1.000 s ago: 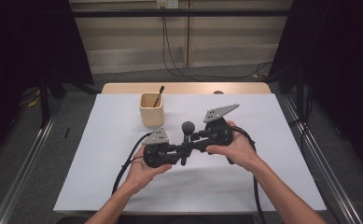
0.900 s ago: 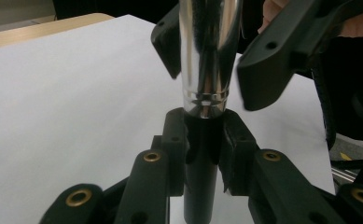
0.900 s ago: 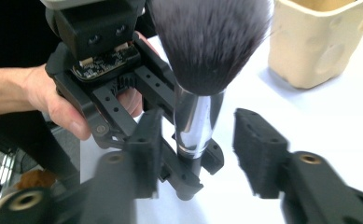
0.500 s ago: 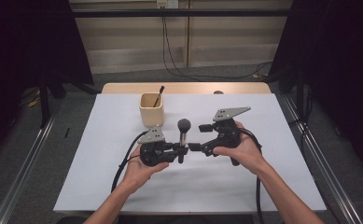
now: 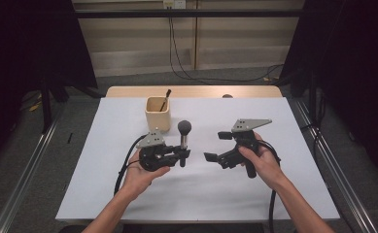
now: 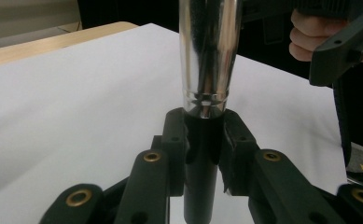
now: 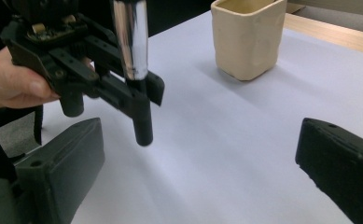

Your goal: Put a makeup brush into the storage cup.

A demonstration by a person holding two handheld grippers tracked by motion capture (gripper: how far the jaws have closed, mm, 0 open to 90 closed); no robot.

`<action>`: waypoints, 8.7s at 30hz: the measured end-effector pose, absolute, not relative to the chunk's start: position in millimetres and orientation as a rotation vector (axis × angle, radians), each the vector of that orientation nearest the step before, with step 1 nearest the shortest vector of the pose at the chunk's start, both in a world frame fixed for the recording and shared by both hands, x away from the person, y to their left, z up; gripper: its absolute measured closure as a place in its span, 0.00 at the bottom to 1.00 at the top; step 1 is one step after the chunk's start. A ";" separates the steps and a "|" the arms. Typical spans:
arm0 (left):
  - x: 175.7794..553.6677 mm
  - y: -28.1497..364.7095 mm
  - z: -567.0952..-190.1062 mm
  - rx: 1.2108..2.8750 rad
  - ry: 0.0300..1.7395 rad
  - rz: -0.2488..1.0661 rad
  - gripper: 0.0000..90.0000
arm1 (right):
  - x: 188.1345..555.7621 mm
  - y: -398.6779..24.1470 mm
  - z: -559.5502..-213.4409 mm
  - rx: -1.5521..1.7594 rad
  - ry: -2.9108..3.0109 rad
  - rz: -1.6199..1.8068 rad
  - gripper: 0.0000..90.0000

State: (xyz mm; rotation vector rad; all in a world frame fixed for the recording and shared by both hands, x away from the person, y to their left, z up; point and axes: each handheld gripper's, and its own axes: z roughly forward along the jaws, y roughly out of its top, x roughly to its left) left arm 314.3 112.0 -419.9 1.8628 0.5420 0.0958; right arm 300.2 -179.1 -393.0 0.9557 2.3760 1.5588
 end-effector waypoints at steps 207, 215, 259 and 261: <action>468.2 154.0 -407.7 1.831 0.860 0.447 0.83 | 217.3 -291.1 -451.9 1.260 1.857 1.476 0.00; 468.9 154.8 -413.0 1.855 0.869 0.445 0.83 | 218.5 -289.5 -453.0 1.261 1.867 1.477 0.00; 447.3 169.4 -404.4 1.793 0.869 0.413 0.22 | 222.7 -285.8 -453.8 1.259 1.861 1.494 0.00; 445.1 172.0 -405.2 1.786 0.879 0.407 0.19 | 222.3 -285.2 -454.2 1.258 1.866 1.488 0.00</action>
